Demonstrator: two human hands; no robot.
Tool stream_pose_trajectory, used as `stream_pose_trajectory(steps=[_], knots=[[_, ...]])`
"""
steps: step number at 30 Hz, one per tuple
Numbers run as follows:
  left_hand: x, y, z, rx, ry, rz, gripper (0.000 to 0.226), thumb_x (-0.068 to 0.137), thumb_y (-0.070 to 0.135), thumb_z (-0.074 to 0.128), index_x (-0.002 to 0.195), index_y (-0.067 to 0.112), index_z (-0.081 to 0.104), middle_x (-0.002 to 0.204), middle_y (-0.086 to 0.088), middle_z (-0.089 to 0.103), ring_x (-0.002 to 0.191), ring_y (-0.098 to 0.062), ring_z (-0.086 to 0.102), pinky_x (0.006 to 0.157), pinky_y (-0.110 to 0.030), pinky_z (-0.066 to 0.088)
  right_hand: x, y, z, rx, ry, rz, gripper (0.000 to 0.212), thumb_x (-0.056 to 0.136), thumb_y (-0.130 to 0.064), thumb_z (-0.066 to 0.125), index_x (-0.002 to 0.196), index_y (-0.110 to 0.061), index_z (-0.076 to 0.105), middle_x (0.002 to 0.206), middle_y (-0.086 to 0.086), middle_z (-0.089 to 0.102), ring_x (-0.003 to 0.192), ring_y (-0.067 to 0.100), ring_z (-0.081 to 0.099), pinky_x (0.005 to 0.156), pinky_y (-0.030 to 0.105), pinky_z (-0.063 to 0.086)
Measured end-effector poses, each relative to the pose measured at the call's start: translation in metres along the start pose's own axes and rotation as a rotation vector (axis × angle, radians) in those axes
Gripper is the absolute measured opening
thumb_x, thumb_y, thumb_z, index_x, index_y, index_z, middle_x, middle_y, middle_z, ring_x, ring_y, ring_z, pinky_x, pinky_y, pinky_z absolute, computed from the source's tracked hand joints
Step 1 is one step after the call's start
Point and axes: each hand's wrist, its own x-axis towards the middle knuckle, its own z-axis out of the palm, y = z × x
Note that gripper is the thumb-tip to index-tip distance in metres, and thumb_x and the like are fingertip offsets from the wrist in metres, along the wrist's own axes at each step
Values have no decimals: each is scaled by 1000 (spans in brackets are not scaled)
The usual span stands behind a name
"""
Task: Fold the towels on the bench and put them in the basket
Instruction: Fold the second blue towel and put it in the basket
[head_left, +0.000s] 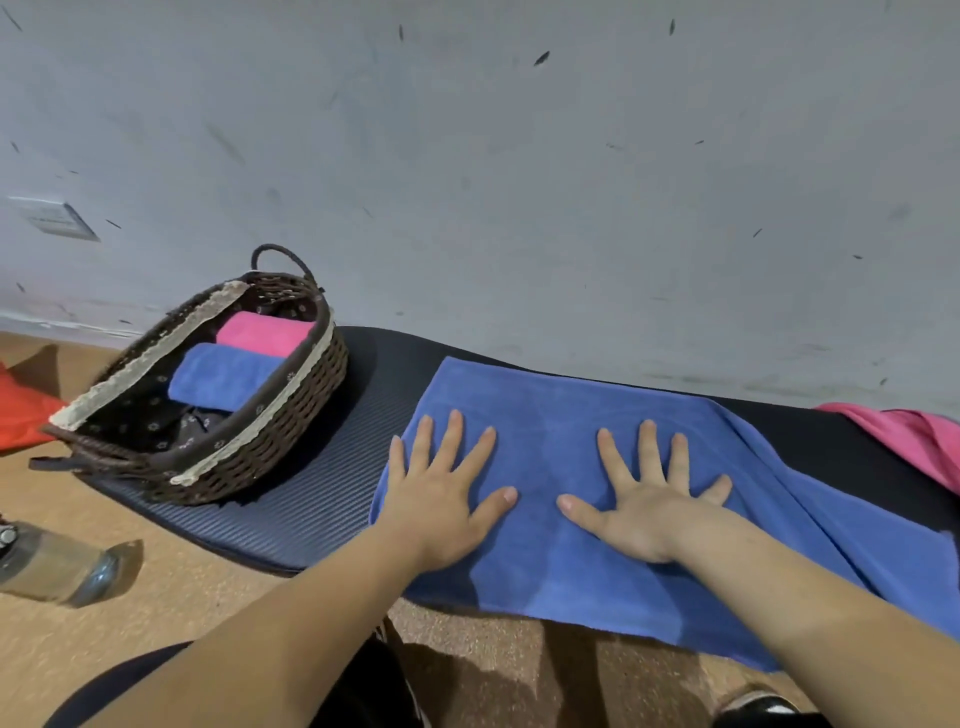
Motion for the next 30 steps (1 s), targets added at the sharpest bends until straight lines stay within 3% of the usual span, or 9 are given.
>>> stream_pose_trajectory(steps=[5,10,18,20,22,24,26,28,30], knots=[[6,-63,-5,81,109,143,79,87,83,-2,159,49,-7,169,11,-17,156,-18,-22,126,-52,-6,19,-26,6,15,108,-28,103,69,-100,9,147,-49,-35,153,-2,-52,145,34,-42,111,76,-14],[5,-84,-7,89,126,92,76,91,80,1,159,49,-6,168,12,-17,156,-16,-19,127,-49,-6,23,-42,8,19,163,-114,101,72,-99,10,150,-49,-30,156,-2,-48,144,33,-43,110,76,-18],[0,-76,-30,231,49,8,106,69,83,-30,162,38,-5,171,0,-11,158,-28,-10,127,-48,-5,-4,-11,-6,143,213,-407,81,93,-78,30,161,-43,1,169,-6,-23,153,23,-28,123,58,-11],[6,-54,-36,242,67,48,108,73,82,-28,163,33,5,172,-5,-4,158,-32,-3,127,-49,-1,-11,8,-12,162,237,-404,79,95,-75,31,162,-41,6,170,-6,-19,155,22,-24,125,55,-9],[14,-19,-40,210,85,102,97,82,78,-11,163,30,12,172,-8,-1,158,-34,0,128,-49,2,-19,35,-19,209,276,-363,79,96,-73,33,162,-38,10,171,-5,-13,156,22,-19,126,53,-7],[22,25,-42,153,91,162,92,83,71,0,163,29,13,172,-7,-2,158,-32,-1,128,-47,2,-21,69,-25,268,298,-303,80,96,-72,36,162,-33,17,172,0,-2,158,24,-9,127,52,1],[32,72,-42,122,81,228,93,80,70,3,163,29,10,172,-5,-5,159,-29,-3,128,-45,3,-22,107,-28,315,329,-223,81,91,-74,40,156,-26,35,166,6,26,155,29,16,124,49,20],[41,118,-41,84,78,298,86,88,68,14,163,27,13,172,-6,-4,159,-28,-3,128,-44,4,-24,146,-29,384,408,-118,69,91,-67,48,141,-20,53,144,8,50,137,30,46,112,44,40],[55,162,-39,33,82,371,69,102,55,33,161,22,24,172,-8,3,158,-29,2,128,-42,6,-28,186,-28,432,509,-4,47,95,-53,55,126,-17,60,126,7,62,115,28,60,97,41,51]])
